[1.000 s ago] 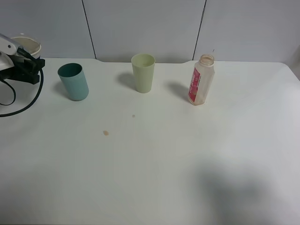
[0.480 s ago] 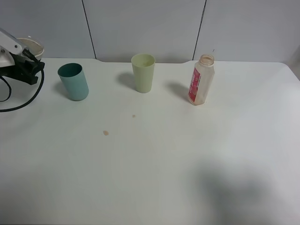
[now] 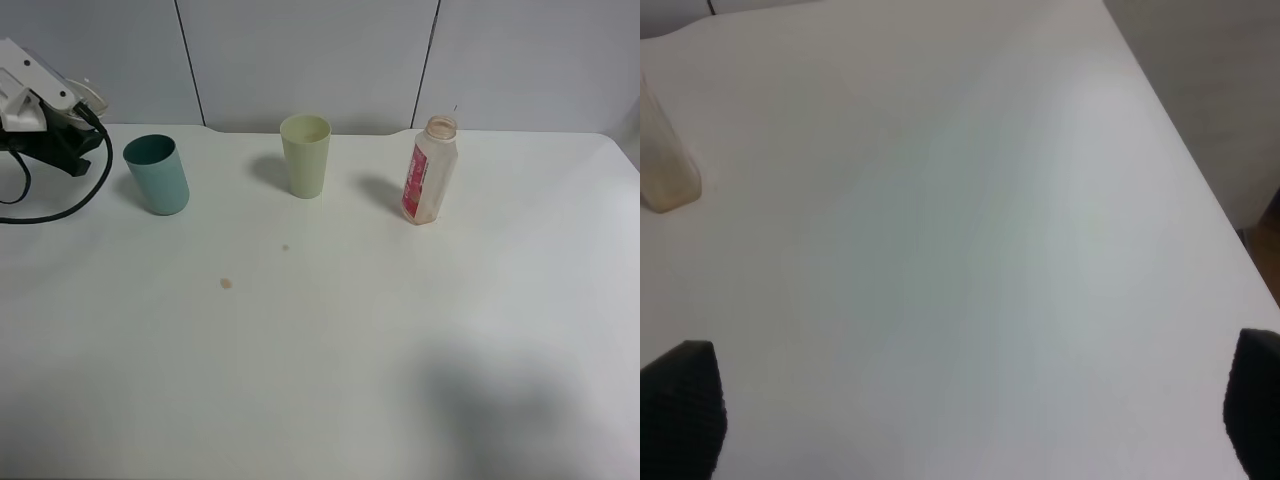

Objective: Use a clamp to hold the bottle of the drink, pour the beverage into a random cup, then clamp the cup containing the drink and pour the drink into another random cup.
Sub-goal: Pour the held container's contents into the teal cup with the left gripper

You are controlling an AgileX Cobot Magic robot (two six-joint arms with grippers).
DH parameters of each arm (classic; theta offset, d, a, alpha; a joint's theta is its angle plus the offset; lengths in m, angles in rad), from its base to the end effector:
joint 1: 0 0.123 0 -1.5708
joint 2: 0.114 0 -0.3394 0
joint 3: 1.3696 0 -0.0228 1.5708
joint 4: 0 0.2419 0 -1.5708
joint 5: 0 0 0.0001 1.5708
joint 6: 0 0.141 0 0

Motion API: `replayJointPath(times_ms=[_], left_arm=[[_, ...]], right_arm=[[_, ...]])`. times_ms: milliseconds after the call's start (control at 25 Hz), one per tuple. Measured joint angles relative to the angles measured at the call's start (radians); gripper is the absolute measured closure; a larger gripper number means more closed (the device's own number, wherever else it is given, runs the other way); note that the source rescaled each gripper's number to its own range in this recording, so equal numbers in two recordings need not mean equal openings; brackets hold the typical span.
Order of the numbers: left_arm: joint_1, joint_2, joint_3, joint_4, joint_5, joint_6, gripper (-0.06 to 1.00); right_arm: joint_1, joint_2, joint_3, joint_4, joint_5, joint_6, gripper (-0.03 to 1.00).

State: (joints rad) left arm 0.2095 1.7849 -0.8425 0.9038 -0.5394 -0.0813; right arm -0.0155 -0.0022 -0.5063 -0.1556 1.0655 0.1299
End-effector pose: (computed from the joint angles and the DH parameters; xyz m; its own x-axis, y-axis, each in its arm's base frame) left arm 0.4016 0.0273 0.2147 -0.2384 0.5849 -0.7753 0.4334 0.7785 0.4540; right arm -0.0253 -0.0187 0.2528 -0.4400 0.0604 -0.8960 0.1606 0.9869 -0.0123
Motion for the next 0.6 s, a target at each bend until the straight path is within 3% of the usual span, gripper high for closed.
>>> replayJointPath(times_ms=[240,600], left_arm=[[-0.012,0.0,0.0,-0.012,0.023,0.0,0.94],[-0.025,-0.016,-0.041,0.022,0.167,0.001,0.94]], right_arm=[[0.0,0.0,0.0,0.0,0.0,0.0,-0.03],[0.0,0.0,0.0,0.0,0.0,0.0,-0.03]])
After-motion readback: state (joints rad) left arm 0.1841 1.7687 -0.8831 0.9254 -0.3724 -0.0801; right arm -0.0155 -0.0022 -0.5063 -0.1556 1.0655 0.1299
